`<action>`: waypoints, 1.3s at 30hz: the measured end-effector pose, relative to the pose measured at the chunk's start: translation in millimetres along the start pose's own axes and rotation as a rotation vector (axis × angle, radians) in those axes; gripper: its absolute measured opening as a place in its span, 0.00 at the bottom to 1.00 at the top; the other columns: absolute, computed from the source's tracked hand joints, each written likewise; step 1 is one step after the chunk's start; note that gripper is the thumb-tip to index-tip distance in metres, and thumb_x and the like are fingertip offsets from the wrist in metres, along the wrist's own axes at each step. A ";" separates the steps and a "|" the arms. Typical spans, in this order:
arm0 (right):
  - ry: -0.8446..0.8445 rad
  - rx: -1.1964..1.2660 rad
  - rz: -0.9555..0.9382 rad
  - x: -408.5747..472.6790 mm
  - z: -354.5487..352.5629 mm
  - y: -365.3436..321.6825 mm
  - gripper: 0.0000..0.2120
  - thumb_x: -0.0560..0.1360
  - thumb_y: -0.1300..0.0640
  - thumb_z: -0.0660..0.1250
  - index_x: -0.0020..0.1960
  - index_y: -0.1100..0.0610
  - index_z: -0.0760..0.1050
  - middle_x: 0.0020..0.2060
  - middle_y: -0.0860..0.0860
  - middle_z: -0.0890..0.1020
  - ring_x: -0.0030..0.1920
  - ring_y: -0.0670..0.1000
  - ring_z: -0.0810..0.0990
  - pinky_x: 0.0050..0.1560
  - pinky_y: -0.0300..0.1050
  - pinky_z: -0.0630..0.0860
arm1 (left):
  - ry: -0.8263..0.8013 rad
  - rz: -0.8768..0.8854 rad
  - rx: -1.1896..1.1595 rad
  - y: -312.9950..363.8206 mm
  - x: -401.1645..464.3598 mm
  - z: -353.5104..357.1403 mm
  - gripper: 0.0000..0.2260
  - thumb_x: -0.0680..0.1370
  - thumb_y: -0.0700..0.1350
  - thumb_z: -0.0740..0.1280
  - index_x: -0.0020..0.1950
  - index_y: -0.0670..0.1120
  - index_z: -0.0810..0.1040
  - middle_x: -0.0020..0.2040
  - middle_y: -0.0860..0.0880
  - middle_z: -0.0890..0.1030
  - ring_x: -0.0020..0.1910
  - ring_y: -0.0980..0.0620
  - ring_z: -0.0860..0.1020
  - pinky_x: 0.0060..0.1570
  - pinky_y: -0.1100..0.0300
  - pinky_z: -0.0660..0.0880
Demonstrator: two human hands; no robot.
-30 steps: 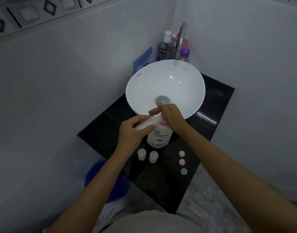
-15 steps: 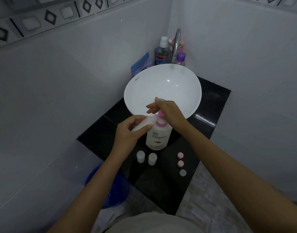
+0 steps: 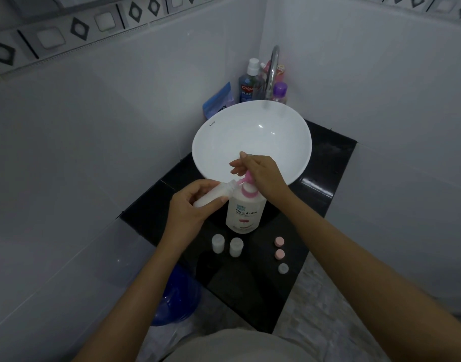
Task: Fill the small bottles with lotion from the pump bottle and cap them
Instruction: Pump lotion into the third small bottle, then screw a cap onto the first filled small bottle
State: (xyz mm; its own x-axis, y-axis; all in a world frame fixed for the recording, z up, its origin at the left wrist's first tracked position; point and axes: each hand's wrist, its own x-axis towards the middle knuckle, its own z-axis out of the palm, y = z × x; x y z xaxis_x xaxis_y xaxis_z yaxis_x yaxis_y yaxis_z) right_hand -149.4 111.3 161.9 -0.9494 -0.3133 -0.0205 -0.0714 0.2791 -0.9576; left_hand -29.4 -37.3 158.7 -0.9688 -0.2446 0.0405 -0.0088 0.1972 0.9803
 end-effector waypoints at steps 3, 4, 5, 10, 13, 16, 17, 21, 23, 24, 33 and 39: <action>0.019 -0.003 -0.005 -2.4 0.0 -2.3 0.18 0.80 0.52 0.58 0.49 0.62 0.82 0.41 0.57 0.84 0.39 0.45 0.80 0.44 0.33 0.76 | 0.017 0.008 -0.038 2.4 -4.6 -3.2 0.14 0.71 0.40 0.72 0.56 0.47 0.80 0.50 0.56 0.81 0.48 0.64 0.78 0.46 0.69 0.77; 0.022 -0.014 -0.012 -3.1 -0.2 -3.3 0.17 0.80 0.52 0.58 0.49 0.62 0.82 0.41 0.57 0.85 0.39 0.45 0.80 0.44 0.33 0.76 | 0.020 0.007 -0.055 3.0 -6.3 -4.1 0.14 0.72 0.40 0.72 0.56 0.47 0.79 0.50 0.57 0.80 0.48 0.65 0.77 0.46 0.71 0.76; 0.025 -0.022 -0.018 -3.8 -0.5 -4.3 0.17 0.80 0.52 0.59 0.49 0.61 0.82 0.41 0.56 0.85 0.38 0.44 0.81 0.44 0.33 0.76 | 0.021 0.002 -0.075 3.3 -7.9 -4.6 0.14 0.72 0.39 0.72 0.56 0.47 0.79 0.50 0.57 0.80 0.48 0.66 0.78 0.45 0.71 0.76; 0.066 -0.027 -0.054 -8.7 -2.5 -8.9 0.17 0.77 0.48 0.62 0.49 0.60 0.82 0.39 0.53 0.84 0.34 0.41 0.82 0.45 0.36 0.78 | 0.010 -0.033 -0.132 2.7 -13.9 -2.2 0.13 0.72 0.39 0.71 0.56 0.49 0.79 0.51 0.57 0.80 0.48 0.66 0.78 0.42 0.72 0.76; 0.066 0.030 -0.042 -10.7 -5.8 -10.5 0.16 0.77 0.48 0.63 0.47 0.59 0.82 0.39 0.52 0.84 0.36 0.46 0.84 0.50 0.47 0.80 | 0.008 -0.061 -0.159 0.4 -16.9 0.2 0.13 0.72 0.39 0.71 0.54 0.52 0.79 0.50 0.58 0.81 0.48 0.65 0.79 0.42 0.72 0.76; 0.101 0.022 -0.043 -13.7 -12.0 -8.7 0.16 0.77 0.47 0.63 0.47 0.58 0.82 0.40 0.53 0.85 0.45 0.50 0.83 0.57 0.53 0.78 | 0.001 -0.089 -0.196 -2.1 -21.5 1.8 0.13 0.72 0.39 0.71 0.52 0.54 0.79 0.47 0.61 0.82 0.48 0.65 0.79 0.43 0.71 0.76; 0.122 0.022 -0.044 -17.4 -14.7 -8.6 0.16 0.77 0.48 0.62 0.48 0.59 0.82 0.41 0.53 0.85 0.47 0.50 0.83 0.58 0.52 0.77 | -0.002 -0.096 -0.206 -3.4 -23.0 1.9 0.13 0.72 0.39 0.71 0.52 0.54 0.79 0.46 0.61 0.83 0.48 0.65 0.79 0.43 0.71 0.76; 0.281 0.036 -0.079 -45.4 -31.0 3.8 0.15 0.79 0.49 0.59 0.48 0.56 0.82 0.42 0.52 0.85 0.47 0.48 0.82 0.51 0.45 0.77 | 0.001 -0.147 -0.231 -12.7 -29.0 2.5 0.13 0.72 0.39 0.71 0.52 0.54 0.79 0.49 0.57 0.82 0.47 0.64 0.80 0.44 0.69 0.77; 0.385 0.049 -0.071 -64.5 -37.2 21.1 0.14 0.79 0.51 0.59 0.48 0.57 0.81 0.39 0.51 0.84 0.42 0.44 0.81 0.46 0.39 0.77 | -0.003 -0.207 -0.246 -20.0 -32.8 3.4 0.12 0.71 0.41 0.71 0.52 0.53 0.80 0.51 0.55 0.82 0.50 0.60 0.80 0.45 0.66 0.77; 0.432 0.053 -0.050 -73.4 -38.7 32.4 0.14 0.79 0.51 0.59 0.48 0.57 0.81 0.37 0.51 0.83 0.39 0.43 0.80 0.43 0.35 0.76 | -0.010 -0.240 -0.251 -23.8 -35.0 4.0 0.12 0.72 0.41 0.71 0.53 0.52 0.80 0.52 0.53 0.82 0.51 0.58 0.80 0.46 0.64 0.76; 0.082 -0.745 0.443 -93.2 -29.7 139.5 0.17 0.74 0.43 0.65 0.49 0.58 0.76 0.46 0.55 0.81 0.44 0.54 0.80 0.43 0.48 0.76 | -0.125 -0.400 -0.291 -40.7 -57.4 14.4 0.18 0.70 0.44 0.70 0.59 0.45 0.78 0.55 0.49 0.82 0.52 0.55 0.80 0.44 0.67 0.78; -0.111 -0.943 0.559 -78.7 -21.1 151.8 0.16 0.76 0.47 0.64 0.55 0.59 0.73 0.53 0.56 0.78 0.51 0.56 0.79 0.47 0.49 0.75 | -0.127 -0.434 -0.273 -41.4 -64.6 16.1 0.13 0.71 0.42 0.70 0.56 0.48 0.79 0.54 0.50 0.82 0.53 0.54 0.80 0.48 0.64 0.78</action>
State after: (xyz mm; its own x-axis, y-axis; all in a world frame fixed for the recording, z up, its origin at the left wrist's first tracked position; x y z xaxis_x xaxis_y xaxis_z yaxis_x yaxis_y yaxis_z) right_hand -91.9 197.5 24.1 -0.8910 0.0066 -0.4539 0.1102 0.9731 -0.2022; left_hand 29.5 -14.3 112.3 -0.9129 -0.1287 -0.3874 -0.3673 -0.1554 0.9170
